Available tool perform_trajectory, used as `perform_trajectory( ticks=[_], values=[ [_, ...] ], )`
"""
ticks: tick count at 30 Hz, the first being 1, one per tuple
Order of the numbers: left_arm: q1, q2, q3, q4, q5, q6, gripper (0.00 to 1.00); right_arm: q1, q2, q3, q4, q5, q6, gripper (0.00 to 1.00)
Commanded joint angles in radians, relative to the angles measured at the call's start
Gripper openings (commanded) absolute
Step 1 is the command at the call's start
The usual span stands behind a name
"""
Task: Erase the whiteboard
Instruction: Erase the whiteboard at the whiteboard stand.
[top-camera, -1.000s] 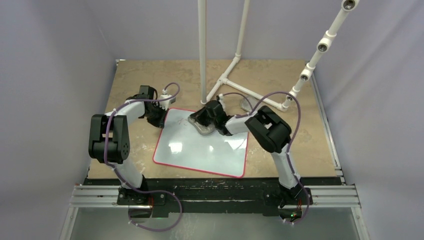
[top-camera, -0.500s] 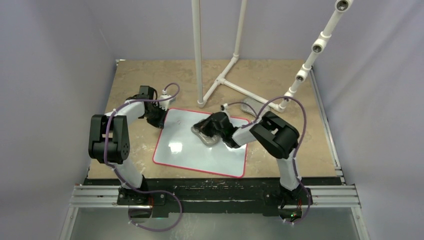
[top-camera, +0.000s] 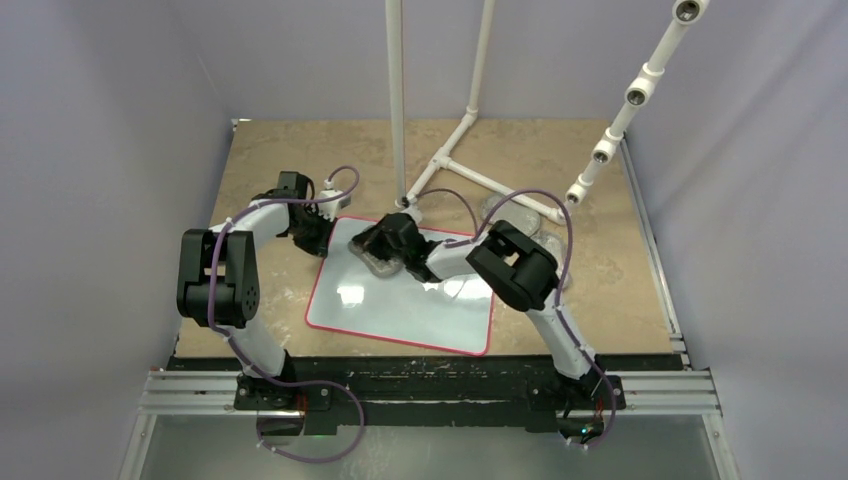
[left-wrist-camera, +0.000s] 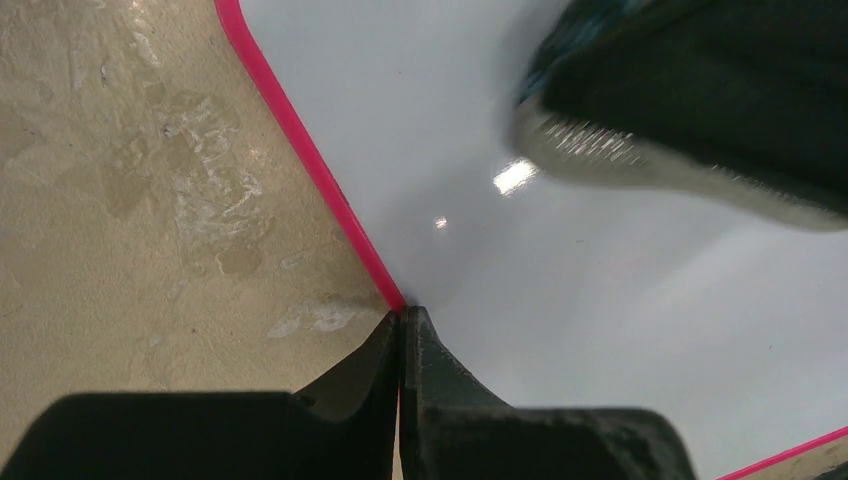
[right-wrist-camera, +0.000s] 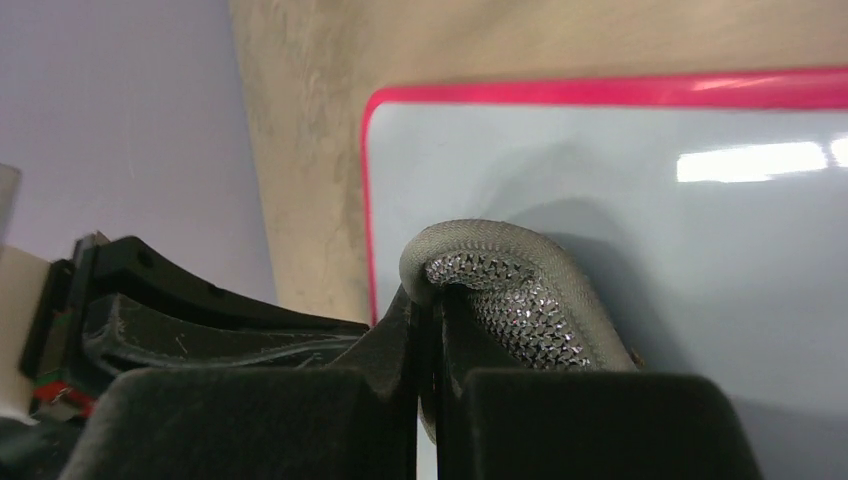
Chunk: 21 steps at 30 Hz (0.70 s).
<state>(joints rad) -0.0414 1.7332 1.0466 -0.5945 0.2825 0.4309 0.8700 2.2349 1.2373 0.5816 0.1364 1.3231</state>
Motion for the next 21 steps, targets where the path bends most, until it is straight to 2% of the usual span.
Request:
perform_trajectory(
  ticks=[1,4,9,12,15,21],
  values=[
    [0.007,0.048,-0.062,-0.109,-0.055,0.025,0.0,0.078,0.109,0.138,-0.232,0.006,-0.064,0.0],
    [0.006,0.047,-0.058,-0.113,-0.055,0.027,0.0,0.07,0.073,0.04,-0.235,-0.008,-0.026,0.0],
    [0.008,0.037,-0.057,-0.114,-0.056,0.034,0.0,-0.012,-0.106,-0.278,-0.168,0.039,-0.003,0.0],
    [0.006,0.035,-0.058,-0.111,-0.05,0.033,0.0,-0.047,-0.158,-0.359,-0.155,0.055,-0.012,0.0],
    [0.007,0.038,-0.061,-0.11,-0.047,0.028,0.0,-0.05,-0.105,-0.295,-0.125,0.078,-0.047,0.0],
    [0.006,0.035,-0.066,-0.108,-0.053,0.026,0.0,0.033,0.079,0.039,-0.185,0.054,-0.086,0.0]
  ],
)
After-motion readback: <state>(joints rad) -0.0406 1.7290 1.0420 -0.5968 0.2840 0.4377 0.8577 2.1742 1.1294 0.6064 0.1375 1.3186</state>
